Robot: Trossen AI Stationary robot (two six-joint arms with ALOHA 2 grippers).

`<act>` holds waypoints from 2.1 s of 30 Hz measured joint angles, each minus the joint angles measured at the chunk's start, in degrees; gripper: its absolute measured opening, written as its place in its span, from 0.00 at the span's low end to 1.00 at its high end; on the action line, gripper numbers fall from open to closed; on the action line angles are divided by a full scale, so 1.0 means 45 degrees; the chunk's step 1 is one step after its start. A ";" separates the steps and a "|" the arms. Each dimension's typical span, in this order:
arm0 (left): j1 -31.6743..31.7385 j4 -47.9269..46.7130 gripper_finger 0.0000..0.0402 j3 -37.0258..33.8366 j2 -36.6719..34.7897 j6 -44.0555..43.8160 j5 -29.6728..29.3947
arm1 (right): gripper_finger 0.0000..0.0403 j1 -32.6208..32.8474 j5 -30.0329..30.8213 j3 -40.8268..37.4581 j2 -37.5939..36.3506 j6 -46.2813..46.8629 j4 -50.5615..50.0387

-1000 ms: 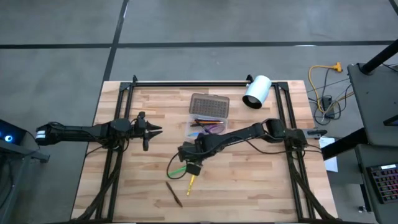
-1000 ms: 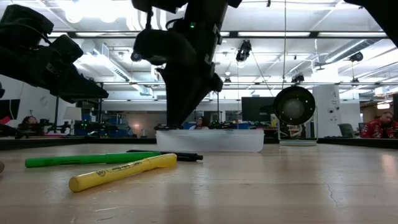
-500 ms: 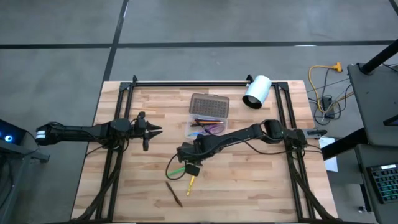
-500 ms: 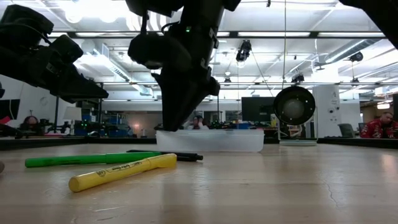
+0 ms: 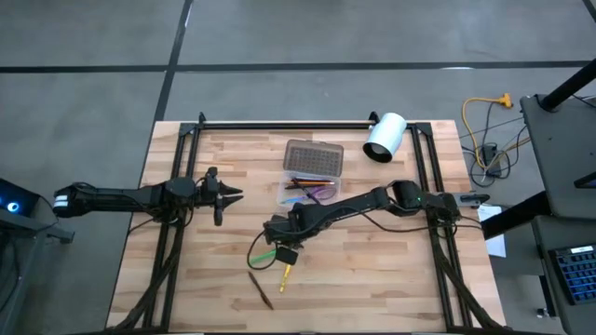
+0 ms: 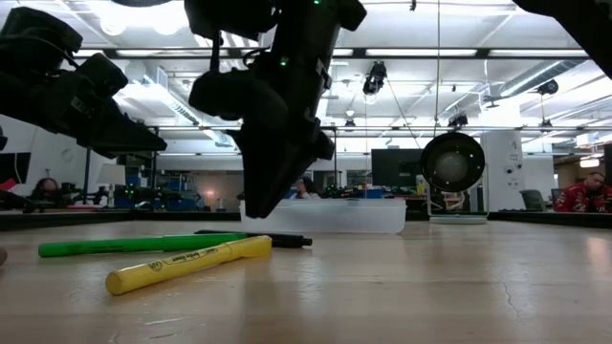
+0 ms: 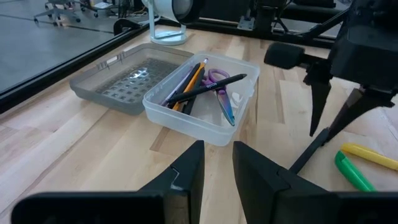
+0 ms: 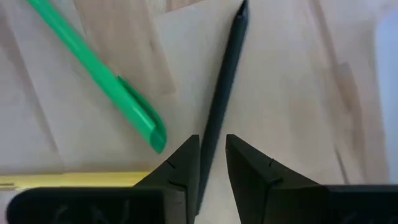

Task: Pick & place school supplies into a supply box
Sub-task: Put the black pen into the supply box

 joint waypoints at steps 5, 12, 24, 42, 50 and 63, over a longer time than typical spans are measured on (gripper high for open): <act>-0.0001 -0.0003 0.17 0.0000 0.0000 0.0001 -0.0001 | 0.17 0.0000 -0.0195 0.0005 -0.0009 0.0000 0.0179; -0.0005 -0.0005 0.17 -0.0002 0.0000 0.0000 0.0000 | 0.17 0.0000 -0.0238 0.0005 -0.0006 0.0000 0.0182; 0.0000 -0.0005 0.17 0.0000 0.0000 0.0004 0.0000 | 0.17 0.0034 -0.0437 -0.0049 -0.0004 0.0004 0.0141; 0.0000 0.0000 0.17 0.0000 0.0000 0.0004 0.0000 | 0.16 0.0024 -0.0444 -0.0602 -0.0004 -0.0005 0.0162; 0.0000 0.0000 0.17 0.0000 0.0000 0.0000 0.0000 | 0.17 0.0014 -0.0464 -0.0627 0.0070 -0.0039 0.0261; -0.0003 -0.0003 0.17 -0.0003 0.0000 0.0001 0.0000 | 0.16 -0.0189 -0.1360 -0.0549 0.0370 -0.0048 0.0423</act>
